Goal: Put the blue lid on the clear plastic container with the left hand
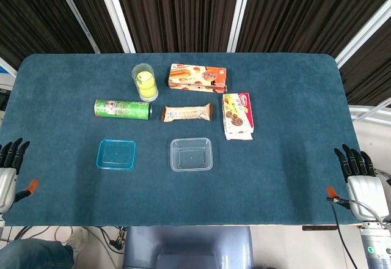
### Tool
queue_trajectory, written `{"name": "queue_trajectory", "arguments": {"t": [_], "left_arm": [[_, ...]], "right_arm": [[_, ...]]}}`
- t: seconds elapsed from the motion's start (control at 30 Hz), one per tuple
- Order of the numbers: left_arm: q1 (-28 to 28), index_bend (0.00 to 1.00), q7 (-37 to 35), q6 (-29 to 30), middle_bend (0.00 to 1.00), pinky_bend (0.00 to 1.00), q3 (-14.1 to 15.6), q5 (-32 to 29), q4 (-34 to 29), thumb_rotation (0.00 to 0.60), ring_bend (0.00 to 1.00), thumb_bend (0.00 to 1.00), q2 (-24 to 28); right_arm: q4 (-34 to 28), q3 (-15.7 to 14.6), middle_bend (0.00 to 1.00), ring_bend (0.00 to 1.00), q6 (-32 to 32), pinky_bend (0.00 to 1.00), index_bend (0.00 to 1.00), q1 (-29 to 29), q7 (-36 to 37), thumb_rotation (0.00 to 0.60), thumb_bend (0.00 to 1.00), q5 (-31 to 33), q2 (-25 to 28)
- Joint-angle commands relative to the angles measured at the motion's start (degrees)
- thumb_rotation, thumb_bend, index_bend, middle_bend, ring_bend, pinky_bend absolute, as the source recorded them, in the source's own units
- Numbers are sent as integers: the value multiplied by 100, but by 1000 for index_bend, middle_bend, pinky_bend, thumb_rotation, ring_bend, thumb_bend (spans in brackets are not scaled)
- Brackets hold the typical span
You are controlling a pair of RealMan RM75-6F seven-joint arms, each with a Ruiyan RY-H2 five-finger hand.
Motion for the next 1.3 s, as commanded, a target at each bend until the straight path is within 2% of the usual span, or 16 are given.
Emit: {"name": "queue_trajectory", "arguments": {"t": [0.03, 0.47, 0.8, 0.97, 1.03, 1.23, 1.3], "left_arm": [[-6, 20, -4, -13, 0, 30, 3, -5, 2, 600, 0, 256, 7], [38, 20, -30, 81, 0, 30, 2, 13, -30, 600, 0, 254, 28], [-35, 20, -122, -65, 0, 30, -33, -67, 71, 600, 0, 201, 8], [-93, 12, -689, -230, 0, 30, 46, 122, -104, 600, 0, 184, 170], [-220, 3, -834, -463, 0, 30, 20, 99, -109, 600, 0, 183, 369], [-841, 0, -119, -1373, 0, 30, -289, -488, -248, 600, 0, 154, 516], [-1414, 0, 128, -2302, 0, 30, -413, -808, -263, 600, 0, 154, 493]], "right_arm": [[-4, -5, 0, 4, -10, 0, 62, -1, -7, 600, 292, 6, 0], [-7, -12, 0, 4, 26, 0, 62, -12, -5, 600, 292, -29, 9], [-27, -9, 0, 4, 17, 0, 62, -17, 5, 600, 292, -11, 23], [-71, -14, 0, 4, 12, 0, 62, -36, 45, 600, 292, 27, 17], [-90, -9, 0, 4, -3, 0, 62, -33, 53, 600, 292, 43, 23], [-127, -18, 0, 4, -3, 0, 62, -39, 109, 600, 291, 28, 50], [-137, -30, 0, 4, -1, 0, 62, -45, 111, 600, 292, 14, 54]]}}
